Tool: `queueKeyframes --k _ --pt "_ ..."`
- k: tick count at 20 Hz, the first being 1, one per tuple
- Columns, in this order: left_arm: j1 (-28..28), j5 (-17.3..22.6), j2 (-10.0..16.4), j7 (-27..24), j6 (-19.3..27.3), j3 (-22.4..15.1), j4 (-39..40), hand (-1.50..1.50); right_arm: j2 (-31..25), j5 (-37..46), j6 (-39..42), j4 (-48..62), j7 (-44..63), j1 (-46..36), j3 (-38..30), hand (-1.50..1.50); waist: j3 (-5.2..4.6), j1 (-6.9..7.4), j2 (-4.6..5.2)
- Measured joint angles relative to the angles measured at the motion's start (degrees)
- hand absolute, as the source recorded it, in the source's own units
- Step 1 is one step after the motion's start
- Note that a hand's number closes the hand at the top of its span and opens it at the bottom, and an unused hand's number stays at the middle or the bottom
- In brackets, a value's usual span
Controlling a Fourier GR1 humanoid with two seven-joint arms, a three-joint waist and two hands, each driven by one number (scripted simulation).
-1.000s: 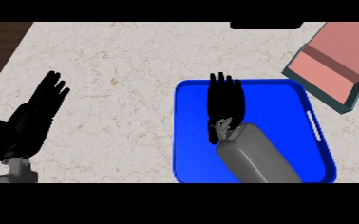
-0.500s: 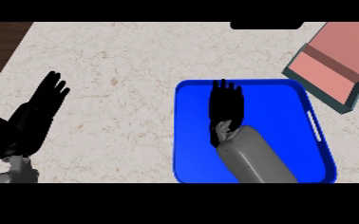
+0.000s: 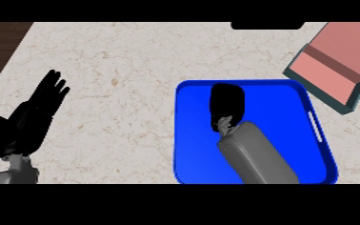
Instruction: Pick the bell pepper from the tray and place it in the cardboard box
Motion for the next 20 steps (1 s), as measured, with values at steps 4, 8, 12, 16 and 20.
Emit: queueKeyframes --k 4,8,12,16,20 --pt "1.15 -0.84 -0.98 -0.61 -0.4 -0.1 -0.55 0.0 0.07 2.21 -1.66 0.71 -2.07 0.64 0.88 1.5 -0.05 0.0 -0.11" --pt "0.79 -0.12 -0.38 0.7 -1.02 1.37 -1.04 0.0 -0.46 3.24 -1.7 0.95 -4.89 0.35 0.06 1.5 -0.03 -0.06 -0.08" --pt "1.45 -0.42 -0.87 0.6 -0.97 1.01 -1.66 0.0 -6.52 -2.08 -0.66 -2.38 -17.53 3.04 -1.49 1.5 0.0 -0.37 -0.14" --pt "0.49 -0.14 -0.49 0.43 -1.17 1.75 -0.64 0.0 -13.48 -8.16 1.0 -4.0 -31.5 4.99 -4.43 1.5 0.02 -0.56 0.0" --pt "-0.07 -0.5 -0.79 0.1 -1.39 1.84 0.36 0.0 -17.53 -8.98 0.25 -4.88 -39.11 6.45 -6.84 1.5 0.02 -0.39 0.0"
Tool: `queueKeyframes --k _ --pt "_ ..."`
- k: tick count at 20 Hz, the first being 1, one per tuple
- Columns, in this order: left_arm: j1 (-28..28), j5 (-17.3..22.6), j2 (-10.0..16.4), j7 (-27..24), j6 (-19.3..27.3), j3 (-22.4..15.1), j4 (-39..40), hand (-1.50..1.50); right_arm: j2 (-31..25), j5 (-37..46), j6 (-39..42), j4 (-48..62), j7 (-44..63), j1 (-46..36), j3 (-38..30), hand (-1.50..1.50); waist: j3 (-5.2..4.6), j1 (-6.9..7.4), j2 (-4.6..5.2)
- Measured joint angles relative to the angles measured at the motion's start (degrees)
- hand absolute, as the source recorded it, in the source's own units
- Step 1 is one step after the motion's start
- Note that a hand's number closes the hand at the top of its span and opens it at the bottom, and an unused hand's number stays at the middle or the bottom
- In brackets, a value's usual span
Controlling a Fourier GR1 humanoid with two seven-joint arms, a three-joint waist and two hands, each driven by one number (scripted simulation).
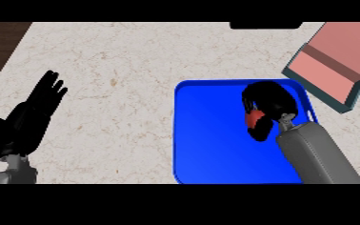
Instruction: Pick the bell pepper from the tray and place it in the cardboard box
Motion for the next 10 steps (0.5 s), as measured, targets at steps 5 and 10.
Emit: queueKeyframes --k 5,10 --pt "2.23 0.17 -0.09 0.58 -0.58 0.35 -2.71 0.0 -2.01 0.29 -0.44 -4.78 -2.43 0.04 -2.88 1.5 -0.01 0.11 -0.09" --pt "2.69 -0.04 -0.5 0.11 -0.72 0.54 -2.44 0.0 -2.35 -0.93 0.8 -15.21 -1.44 0.08 -5.18 1.5 -0.03 -0.16 -0.18"
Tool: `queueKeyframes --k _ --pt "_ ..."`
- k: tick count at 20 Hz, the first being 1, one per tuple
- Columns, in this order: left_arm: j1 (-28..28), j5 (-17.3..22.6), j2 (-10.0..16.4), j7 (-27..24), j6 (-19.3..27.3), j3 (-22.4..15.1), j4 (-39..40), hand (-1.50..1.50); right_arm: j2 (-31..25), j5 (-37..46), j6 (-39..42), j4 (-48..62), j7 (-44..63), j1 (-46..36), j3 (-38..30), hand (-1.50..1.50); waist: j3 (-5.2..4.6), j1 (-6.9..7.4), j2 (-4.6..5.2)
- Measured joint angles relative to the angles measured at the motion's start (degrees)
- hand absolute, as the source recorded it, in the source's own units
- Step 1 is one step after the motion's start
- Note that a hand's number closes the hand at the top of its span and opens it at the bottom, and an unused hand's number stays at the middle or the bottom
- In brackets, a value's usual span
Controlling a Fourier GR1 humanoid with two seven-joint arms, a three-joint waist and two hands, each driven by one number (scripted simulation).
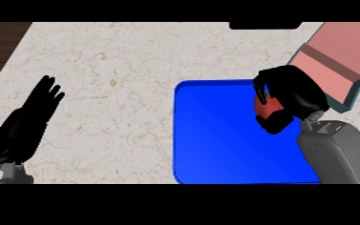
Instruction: Pick the bell pepper from the tray and place it in the cardboard box
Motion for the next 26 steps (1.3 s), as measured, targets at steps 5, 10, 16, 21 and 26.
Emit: queueKeyframes --k 5,10,16,21,26 --pt "-0.31 0.15 0.43 0.81 0.19 0.63 -0.57 0.0 -0.53 -3.17 3.47 -11.81 4.74 -2.9 -5.9 1.5 -0.02 -0.35 -0.17" --pt "-0.56 0.33 0.4 2.28 0.12 0.33 -1.52 0.0 -0.49 -4.08 5.31 -18.39 11.79 -6.76 -12.29 1.5 -0.03 -0.15 -0.13" --pt "-1.53 -1.17 -0.73 1.86 0.97 -0.58 -0.92 0.0 -3.8 -5.59 6.31 -15.83 14.36 -12.18 -20.95 1.5 -0.02 0.22 0.06" --pt "-2.86 -1.42 -0.96 1.51 0.95 -0.36 0.53 0.0 -7.59 -4.63 3.69 -7.57 10.96 -15.11 -24.37 1.5 -0.01 0.48 0.2" --pt "-2.9 -1.12 -0.7 2.1 0.44 -0.08 -0.17 0.0 -11.47 -2.86 -0.45 3.35 3.82 -16.79 -25.27 1.5 0.0 0.79 0.27"
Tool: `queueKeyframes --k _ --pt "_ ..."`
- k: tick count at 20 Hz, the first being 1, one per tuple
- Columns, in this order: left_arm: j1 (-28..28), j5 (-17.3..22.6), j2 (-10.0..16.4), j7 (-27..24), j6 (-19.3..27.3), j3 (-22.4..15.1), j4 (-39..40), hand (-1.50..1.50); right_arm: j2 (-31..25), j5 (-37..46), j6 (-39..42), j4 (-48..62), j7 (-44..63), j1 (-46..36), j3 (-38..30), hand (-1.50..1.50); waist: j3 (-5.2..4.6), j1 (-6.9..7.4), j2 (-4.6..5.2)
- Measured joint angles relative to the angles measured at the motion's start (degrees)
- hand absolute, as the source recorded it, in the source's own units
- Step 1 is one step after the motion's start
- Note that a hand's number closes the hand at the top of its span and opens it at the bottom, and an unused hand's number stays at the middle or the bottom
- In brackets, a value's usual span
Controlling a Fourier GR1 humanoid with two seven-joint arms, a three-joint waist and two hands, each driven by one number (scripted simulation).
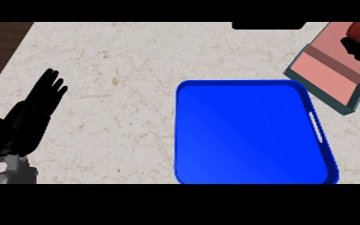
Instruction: Pick the bell pepper from the tray and place it in the cardboard box
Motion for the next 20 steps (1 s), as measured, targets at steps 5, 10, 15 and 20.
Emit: queueKeyframes --k 5,10,15,20 --pt "0.56 -0.12 -0.82 -1.11 -0.54 -0.21 0.47 0.0 -1.31 1.12 -6.44 9.47 -7.63 -0.71 -0.64 1.5 0.01 0.07 0.03" --pt "0.13 0.26 -0.28 -0.9 -1.26 0.44 0.93 0.0 -1.51 2.41 -13.32 20.91 -14.74 -1.91 -0.94 1.5 0.02 0.23 0.1" --pt "0.52 0.21 -0.19 -0.87 -1.58 0.67 0.47 0.0 -1.27 2.37 -15.91 30.21 -19.55 -1.88 -1.23 1.5 0.02 0.31 0.11" --pt "-0.1 -0.8 -0.73 0.11 -0.64 -0.22 -0.14 0.0 -1.44 3.0 -15.43 40.31 -18.78 -2.67 -2.01 -1.5 0.05 0.55 0.23"
